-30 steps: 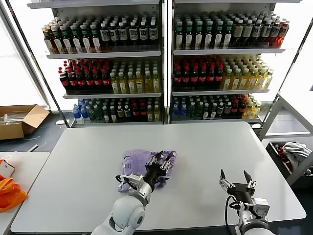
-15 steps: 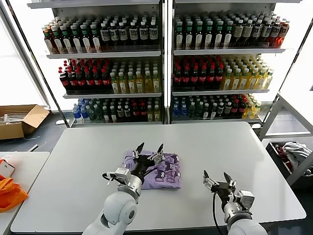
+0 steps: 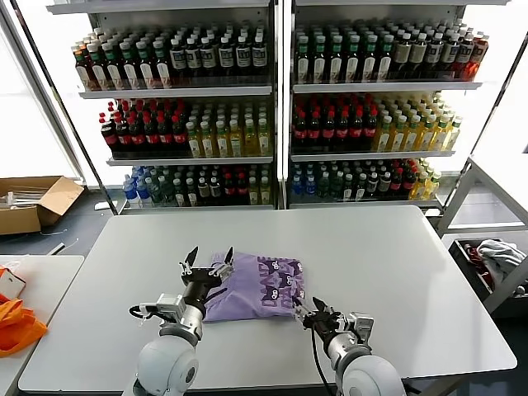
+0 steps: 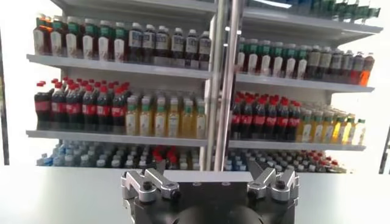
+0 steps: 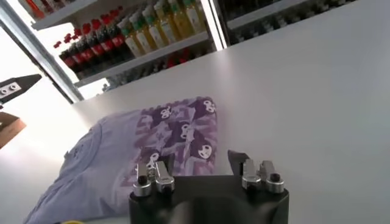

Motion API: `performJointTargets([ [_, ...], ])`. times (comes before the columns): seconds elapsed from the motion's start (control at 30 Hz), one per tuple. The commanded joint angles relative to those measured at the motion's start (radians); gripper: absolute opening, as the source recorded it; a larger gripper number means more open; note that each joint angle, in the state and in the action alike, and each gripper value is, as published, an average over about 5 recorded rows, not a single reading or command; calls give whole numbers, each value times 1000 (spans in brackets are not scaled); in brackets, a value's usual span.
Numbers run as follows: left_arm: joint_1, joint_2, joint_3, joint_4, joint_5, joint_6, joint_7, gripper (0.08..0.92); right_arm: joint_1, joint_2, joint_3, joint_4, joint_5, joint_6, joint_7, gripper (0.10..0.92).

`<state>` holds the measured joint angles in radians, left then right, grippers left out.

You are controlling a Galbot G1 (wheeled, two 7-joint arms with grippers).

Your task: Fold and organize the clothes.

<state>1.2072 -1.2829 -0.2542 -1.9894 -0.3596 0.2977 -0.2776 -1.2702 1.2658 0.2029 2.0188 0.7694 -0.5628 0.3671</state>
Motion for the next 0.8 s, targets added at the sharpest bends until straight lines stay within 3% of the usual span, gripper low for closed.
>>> performJointTargets([
  [0.03, 65, 18, -70, -35, 27, 30, -19, 823, 68, -19, -99, -103, 159, -18, 72, 563],
  [0.53, 92, 15, -74, -48, 12, 49, -30, 823, 51, -48, 12, -49, 106, -15, 76, 146],
  [0.8, 110, 10, -63, -79, 9, 55, -28, 823, 37, -129, 147, -93, 21, -18, -19, 120],
])
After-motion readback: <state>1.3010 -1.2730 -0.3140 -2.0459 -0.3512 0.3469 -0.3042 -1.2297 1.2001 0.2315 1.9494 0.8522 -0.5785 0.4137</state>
